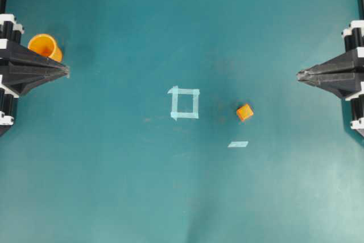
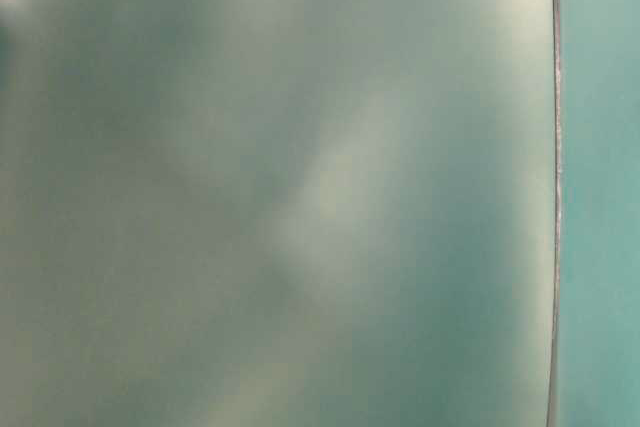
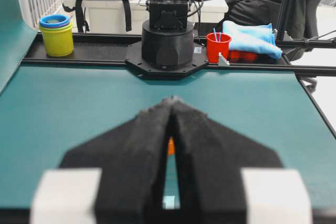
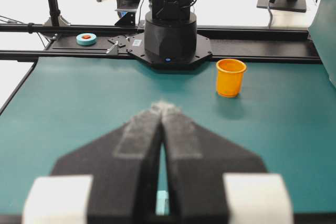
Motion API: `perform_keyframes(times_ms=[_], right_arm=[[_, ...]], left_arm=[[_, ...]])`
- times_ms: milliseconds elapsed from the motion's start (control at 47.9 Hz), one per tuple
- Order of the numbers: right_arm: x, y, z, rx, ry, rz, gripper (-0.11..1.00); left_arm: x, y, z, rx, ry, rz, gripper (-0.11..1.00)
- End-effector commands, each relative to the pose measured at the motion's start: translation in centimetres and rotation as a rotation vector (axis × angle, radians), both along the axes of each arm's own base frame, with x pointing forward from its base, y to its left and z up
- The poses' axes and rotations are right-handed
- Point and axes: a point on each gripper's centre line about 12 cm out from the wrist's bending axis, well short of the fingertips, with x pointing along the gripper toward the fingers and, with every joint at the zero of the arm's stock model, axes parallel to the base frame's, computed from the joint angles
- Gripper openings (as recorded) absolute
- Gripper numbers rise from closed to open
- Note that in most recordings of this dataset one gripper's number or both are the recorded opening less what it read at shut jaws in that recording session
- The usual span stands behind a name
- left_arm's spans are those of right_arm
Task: Move the cup toward the block with left arm.
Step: 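Move the left gripper down over the orange cup's rim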
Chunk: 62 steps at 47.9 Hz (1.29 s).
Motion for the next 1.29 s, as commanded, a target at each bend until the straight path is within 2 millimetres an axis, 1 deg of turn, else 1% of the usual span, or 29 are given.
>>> perform_keyframes(times_ms=[0,63,188,313,459,522,584,668,709,793,855,897,960,1127,1273], right_arm=[[0.3,-0.2,1.5,-0.008,-0.038,-0.008,0.00],[0.4,-0.1,1.5,-0.009,-0.034,-0.008,0.00],[0.4,-0.1,1.7,-0.014,-0.037,-0.007,0.00],[0.4,-0.1,1.8,-0.014,-0.040,-0.007,0.00],[0.4,-0.1,1.8,-0.011,-0.040,-0.008,0.00],[0.4,-0.1,1.8,-0.012,-0.038,-0.007,0.00],[0.4,-0.1,1.8,-0.012,-0.032,-0.007,0.00],[0.4,-0.1,1.7,-0.011,-0.021,-0.007,0.00],[0.4,-0.1,1.6,-0.012,-0.014,-0.007,0.00],[0.4,-0.1,1.5,-0.011,-0.002,-0.007,0.00],[0.5,-0.1,1.4,-0.011,0.006,-0.007,0.00],[0.5,-0.1,1.4,-0.011,0.011,-0.007,0.00],[0.5,-0.1,1.3,-0.011,0.015,-0.007,0.00],[0.5,-0.1,1.4,-0.011,0.015,-0.007,0.00],[0.5,-0.1,1.4,-0.011,0.015,-0.007,0.00]], left_arm=[[0.2,0.1,-0.1,0.012,0.038,0.004,-0.01],[0.2,0.3,-0.4,0.016,0.074,0.018,0.01],[-0.1,1.8,-0.6,0.009,0.122,0.090,0.00],[-0.9,4.0,-0.6,-0.014,0.142,0.206,0.01],[-2.1,6.4,-1.0,-0.034,0.193,0.344,0.06],[-2.7,7.2,-1.2,-0.047,0.224,0.397,0.11],[-3.3,8.0,-1.6,-0.064,0.265,0.447,0.20],[-3.9,8.5,-2.1,-0.081,0.312,0.483,0.39],[-4.1,8.6,-2.3,-0.091,0.334,0.497,0.52],[-4.6,8.7,-2.6,-0.105,0.375,0.511,0.73],[-4.7,8.6,-2.7,-0.109,0.393,0.511,0.82],[-4.9,8.5,-2.8,-0.114,0.408,0.512,0.84],[-5.1,8.5,-3.0,-0.120,0.430,0.515,0.84],[-5.9,8.6,-4.3,-0.172,0.552,0.540,0.85],[-7.0,8.8,-5.7,-0.254,0.669,0.586,0.85]])
